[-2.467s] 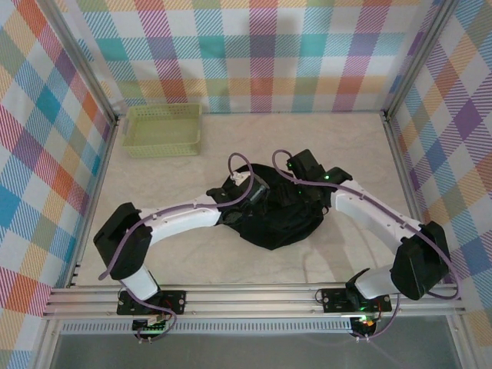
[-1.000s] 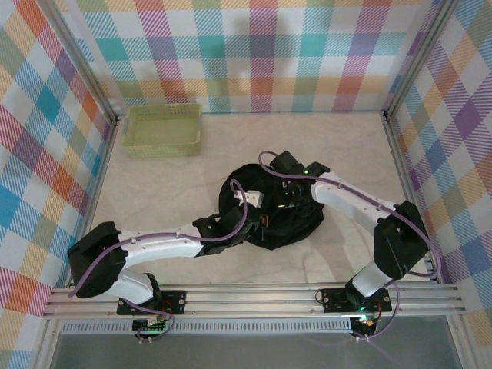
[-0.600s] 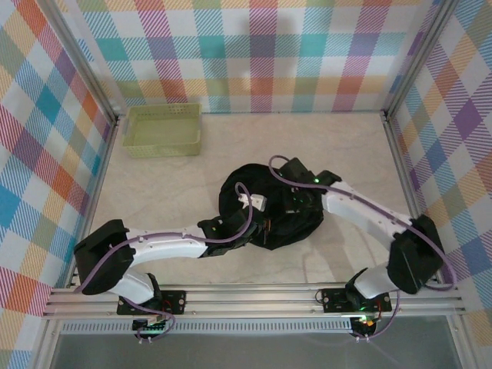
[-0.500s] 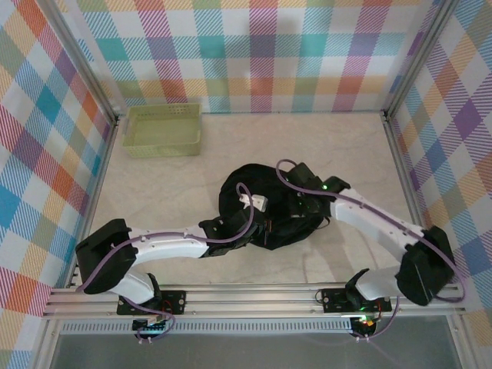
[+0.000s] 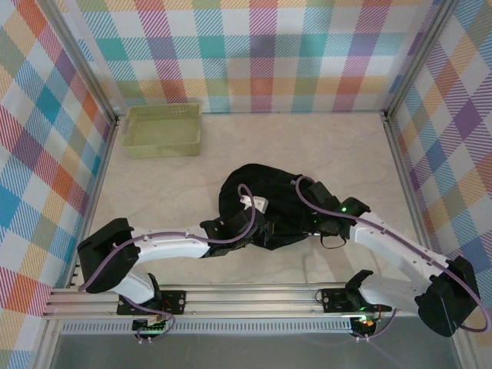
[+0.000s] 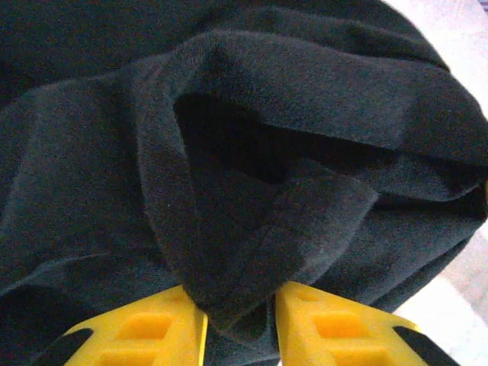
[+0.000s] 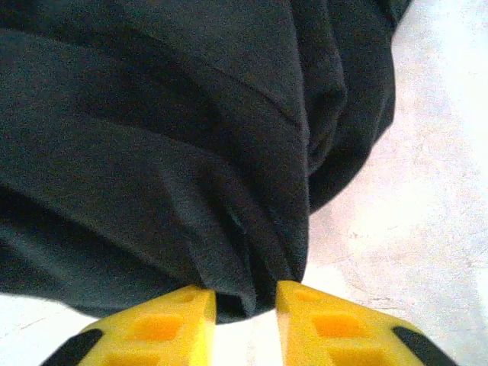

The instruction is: Fold the inside-out t-shirt

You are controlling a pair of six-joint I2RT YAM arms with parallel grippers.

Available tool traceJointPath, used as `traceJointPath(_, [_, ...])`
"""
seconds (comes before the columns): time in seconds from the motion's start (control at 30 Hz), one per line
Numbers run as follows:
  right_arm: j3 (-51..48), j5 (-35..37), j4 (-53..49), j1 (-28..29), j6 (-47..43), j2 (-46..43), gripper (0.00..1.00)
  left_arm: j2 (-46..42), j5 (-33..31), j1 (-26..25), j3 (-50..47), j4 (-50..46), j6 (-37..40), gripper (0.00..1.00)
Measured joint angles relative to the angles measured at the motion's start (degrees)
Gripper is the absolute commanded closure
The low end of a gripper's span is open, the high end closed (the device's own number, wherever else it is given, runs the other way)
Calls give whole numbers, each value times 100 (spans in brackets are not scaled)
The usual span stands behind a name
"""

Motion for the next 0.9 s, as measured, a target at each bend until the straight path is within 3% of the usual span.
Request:
traceJointPath(0.3, [870, 166, -105, 26, -756, -46, 63, -778, -350, -179, 188, -916, 1093, 56])
traceJointPath(0.43, [879, 262, -105, 26, -839, -46, 63, -382, -356, -295, 964, -1510, 1558, 55])
traceJointPath(0.7, [863, 284, -59, 28, -881, -46, 60, 909, -660, -295, 2203, -2352, 1777, 55])
traceJointPath(0.8, [815, 291, -33, 28, -881, -48, 59, 1182, -660, -295, 2326, -2551, 1779, 60])
traceJointPath(0.9, [750, 280, 7, 26, -901, -48, 59, 1316, -680, -295, 2347, -2699, 1770, 74])
